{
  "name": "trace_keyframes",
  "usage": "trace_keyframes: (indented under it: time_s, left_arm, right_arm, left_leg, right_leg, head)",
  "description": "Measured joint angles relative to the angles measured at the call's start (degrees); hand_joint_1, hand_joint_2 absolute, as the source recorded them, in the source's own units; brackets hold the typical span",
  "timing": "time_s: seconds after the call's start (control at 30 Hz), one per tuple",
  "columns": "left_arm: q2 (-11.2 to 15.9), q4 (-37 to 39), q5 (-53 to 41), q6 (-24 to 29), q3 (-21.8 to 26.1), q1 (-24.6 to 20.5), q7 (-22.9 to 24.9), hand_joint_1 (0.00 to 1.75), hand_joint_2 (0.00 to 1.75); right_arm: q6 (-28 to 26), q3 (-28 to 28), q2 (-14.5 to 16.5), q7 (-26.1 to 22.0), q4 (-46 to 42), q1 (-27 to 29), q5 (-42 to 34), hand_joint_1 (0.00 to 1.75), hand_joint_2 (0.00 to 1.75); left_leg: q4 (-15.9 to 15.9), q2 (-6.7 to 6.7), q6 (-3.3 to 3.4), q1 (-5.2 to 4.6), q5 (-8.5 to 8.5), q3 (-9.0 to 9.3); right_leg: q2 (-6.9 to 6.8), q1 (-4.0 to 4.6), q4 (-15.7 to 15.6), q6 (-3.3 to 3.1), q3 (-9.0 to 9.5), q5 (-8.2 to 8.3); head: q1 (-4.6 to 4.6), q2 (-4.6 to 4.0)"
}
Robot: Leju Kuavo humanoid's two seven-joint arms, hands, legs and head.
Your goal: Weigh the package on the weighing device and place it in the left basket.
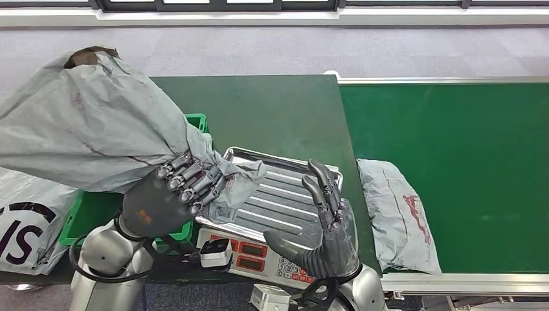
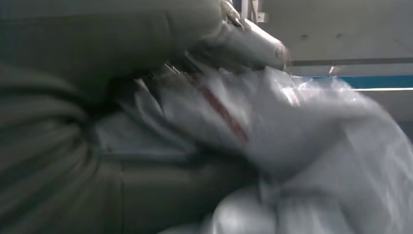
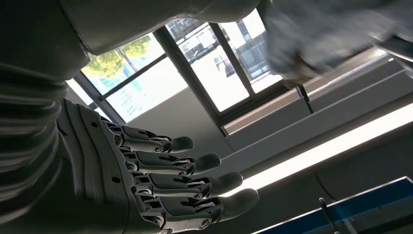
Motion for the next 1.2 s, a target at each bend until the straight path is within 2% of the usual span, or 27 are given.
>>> trace_keyframes:
  time_s: [0.13,0.23,0.3,0.33,0.37,0.47,0.5,0.53,0.57,0.6,0.63,0.73,0.8,1.0,1.2]
  left_arm:
    - [-2.6,-5.1,0.0,0.0,6.3,3.0,-0.4,1.75,1.75]
    - [-4.2,-5.8,0.0,0.0,10.2,4.3,-0.2,1.75,1.75]
    - [-4.1,-4.0,0.0,-0.1,12.6,4.4,2.8,1.75,1.75]
    - [-3.1,-1.9,0.0,-0.2,12.9,3.8,6.8,1.75,1.75]
    - [-1.4,0.8,0.0,-0.3,12.3,2.6,12.9,1.75,1.75]
    - [4.8,10.6,0.0,-0.5,4.1,-2.2,42.3,1.75,1.75]
    - [5.9,13.5,-0.1,-0.5,1.0,-3.1,51.8,1.75,1.75]
    - [6.6,16.1,-0.1,-0.4,-1.4,-3.7,58.9,1.75,1.75]
    - [6.9,18.4,-0.1,-0.4,-2.9,-4.0,63.3,1.75,1.75]
    - [7.0,20.8,-0.1,-0.4,-3.7,-4.4,64.8,1.75,1.75]
    - [7.0,23.2,-0.1,-0.4,-4.1,-4.8,63.2,1.75,1.75]
    - [6.9,29.6,-0.1,-0.4,-3.9,-6.5,49.3,1.75,1.75]
    - [6.9,32.4,-0.1,-0.3,-3.7,-7.0,44.0,1.75,1.75]
    - [6.6,37.2,-0.1,-0.2,-3.1,-8.5,41.8,1.75,1.75]
    - [5.1,43.5,-0.1,-0.1,1.4,-11.3,36.7,1.75,1.75]
  right_arm:
    - [0.0,0.0,0.3,-0.5,0.6,0.1,0.4,0.0,1.75]
    - [0.0,0.0,0.5,-0.1,0.7,0.5,1.0,0.0,1.75]
    - [0.0,0.0,0.6,0.5,0.8,0.8,1.2,0.0,1.75]
    - [0.0,0.0,0.6,0.7,0.8,0.9,1.3,0.0,1.75]
    - [0.0,0.0,0.6,0.9,0.8,1.0,1.5,0.0,1.75]
    - [0.0,-0.1,0.6,1.0,0.8,1.4,1.9,0.0,1.75]
    - [0.0,-0.1,0.6,0.9,0.8,1.6,2.0,0.0,1.75]
    - [0.0,-0.1,0.6,0.9,0.8,1.9,2.1,0.0,1.75]
    - [0.0,-0.2,0.6,1.0,0.7,2.1,2.2,0.0,1.75]
    - [0.0,-0.2,0.6,1.2,0.7,2.2,2.3,0.0,1.75]
    - [0.0,-0.2,0.6,1.4,0.7,2.3,2.5,0.0,1.75]
    - [0.0,-0.2,0.6,1.9,0.6,2.5,2.7,0.0,1.75]
    - [0.0,-0.2,0.6,1.9,0.5,2.6,2.8,0.0,1.75]
    - [0.0,-0.4,0.6,1.7,0.4,2.9,2.8,0.0,1.75]
    - [0.0,-1.0,0.6,0.2,-0.1,3.2,2.5,0.0,1.75]
  left_leg:
    - [0.0,0.01,0.02,-0.01,-0.02,0.01]
    - [0.0,0.0,0.01,0.0,-0.01,0.02]
    - [0.0,0.0,0.0,0.0,0.0,0.06]
    - [0.0,-0.01,-0.03,0.0,0.03,0.07]
    - [0.0,-0.02,-0.06,0.0,0.06,0.07]
    - [0.0,-0.02,-0.18,0.03,0.15,0.06]
    - [0.0,0.02,-0.2,0.05,0.16,0.07]
    - [0.0,0.07,-0.21,0.07,0.16,0.07]
    - [0.0,0.13,-0.21,0.09,0.16,0.07]
    - [0.0,0.18,-0.21,0.09,0.16,0.05]
    - [0.0,0.2,-0.21,0.09,0.16,0.03]
    - [0.0,0.18,-0.2,0.07,0.15,0.0]
    - [0.0,0.19,-0.21,0.06,0.15,-0.01]
    - [0.0,0.2,-0.22,0.07,0.13,-0.03]
    - [0.0,0.2,-0.23,0.1,0.15,-0.02]
  right_leg:
    - [-0.02,0.0,0.0,0.0,0.0,0.0]
    - [-0.03,0.0,0.0,0.0,0.01,0.0]
    - [-0.03,0.01,0.0,0.0,-0.05,0.01]
    - [-0.04,0.02,0.0,-0.01,-0.09,0.01]
    - [-0.04,0.04,0.0,-0.02,-0.14,0.02]
    - [-0.02,0.11,0.0,-0.11,-0.08,0.08]
    - [0.03,0.11,0.0,-0.14,-0.05,0.11]
    - [0.1,0.11,0.0,-0.15,-0.06,0.14]
    - [0.18,0.1,0.0,-0.16,-0.1,0.16]
    - [0.24,0.1,0.0,-0.16,-0.13,0.18]
    - [0.26,0.09,0.0,-0.16,-0.14,0.19]
    - [0.25,0.06,0.0,-0.16,-0.15,0.19]
    - [0.26,0.05,0.0,-0.15,-0.18,0.19]
    - [0.25,0.08,0.0,-0.16,-0.23,0.19]
    - [0.23,0.12,0.0,-0.19,-0.21,0.21]
  head:
    - [-0.02,0.0]
    - [-0.02,0.0]
    - [-0.03,0.0]
    - [-0.02,0.0]
    - [-0.02,0.0]
    - [-0.03,0.0]
    - [-0.03,0.0]
    - [-0.03,0.0]
    - [-0.02,0.0]
    - [-0.02,0.0]
    - [-0.02,0.0]
    - [-0.01,0.0]
    - [-0.01,0.0]
    - [-0.02,0.0]
    - [-0.02,0.0]
